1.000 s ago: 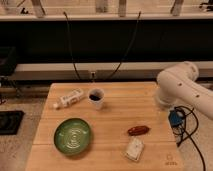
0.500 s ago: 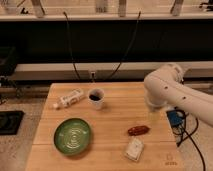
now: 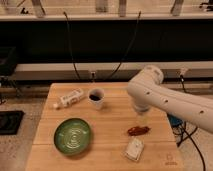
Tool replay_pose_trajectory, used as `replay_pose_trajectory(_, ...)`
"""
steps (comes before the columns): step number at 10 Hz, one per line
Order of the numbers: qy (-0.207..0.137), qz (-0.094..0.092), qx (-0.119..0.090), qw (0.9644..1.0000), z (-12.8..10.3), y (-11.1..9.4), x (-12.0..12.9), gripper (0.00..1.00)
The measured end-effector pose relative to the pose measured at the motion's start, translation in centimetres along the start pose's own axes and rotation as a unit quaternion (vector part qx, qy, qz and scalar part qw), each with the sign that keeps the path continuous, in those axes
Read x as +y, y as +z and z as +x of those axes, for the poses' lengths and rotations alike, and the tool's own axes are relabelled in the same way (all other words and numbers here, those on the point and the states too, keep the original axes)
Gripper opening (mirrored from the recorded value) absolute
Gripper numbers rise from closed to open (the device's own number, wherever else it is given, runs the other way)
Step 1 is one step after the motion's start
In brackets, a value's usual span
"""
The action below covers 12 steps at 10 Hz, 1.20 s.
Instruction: Drag the ceramic bowl in a circle
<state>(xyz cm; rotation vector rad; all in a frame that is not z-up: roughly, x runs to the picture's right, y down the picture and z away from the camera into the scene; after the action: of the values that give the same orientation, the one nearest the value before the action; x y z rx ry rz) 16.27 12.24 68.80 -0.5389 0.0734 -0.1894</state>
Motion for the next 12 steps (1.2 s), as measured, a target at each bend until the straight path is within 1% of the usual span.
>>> replay_pose_trajectory(1, -0.008, 0.001, 0.001, 1.0000, -0.3, 0.1, 0.1, 0.80)
replay_pose_trajectory(4, -0.051, 0.007, 0.006, 0.9986, -4.0, 0.1, -0.1, 0.80)
replay_pose_trajectory(5, -0.076, 0.010, 0.008, 0.9970, -5.7, 0.3, 0.1, 0.80)
replay_pose_trajectory(8, -0.108, 0.015, 0.010, 0.9940, -6.8, 1.0, 0.5, 0.80)
replay_pose_trajectory(10, -0.139, 0.020, 0.009, 0.9901, -9.1, 1.3, 0.5, 0.80)
replay_pose_trajectory(11, -0.158, 0.022, 0.007, 0.9872, -10.9, 1.6, 0.5, 0.80)
replay_pose_trajectory(12, -0.176, 0.024, 0.008, 0.9841, -12.0, 2.0, 0.7, 0.80)
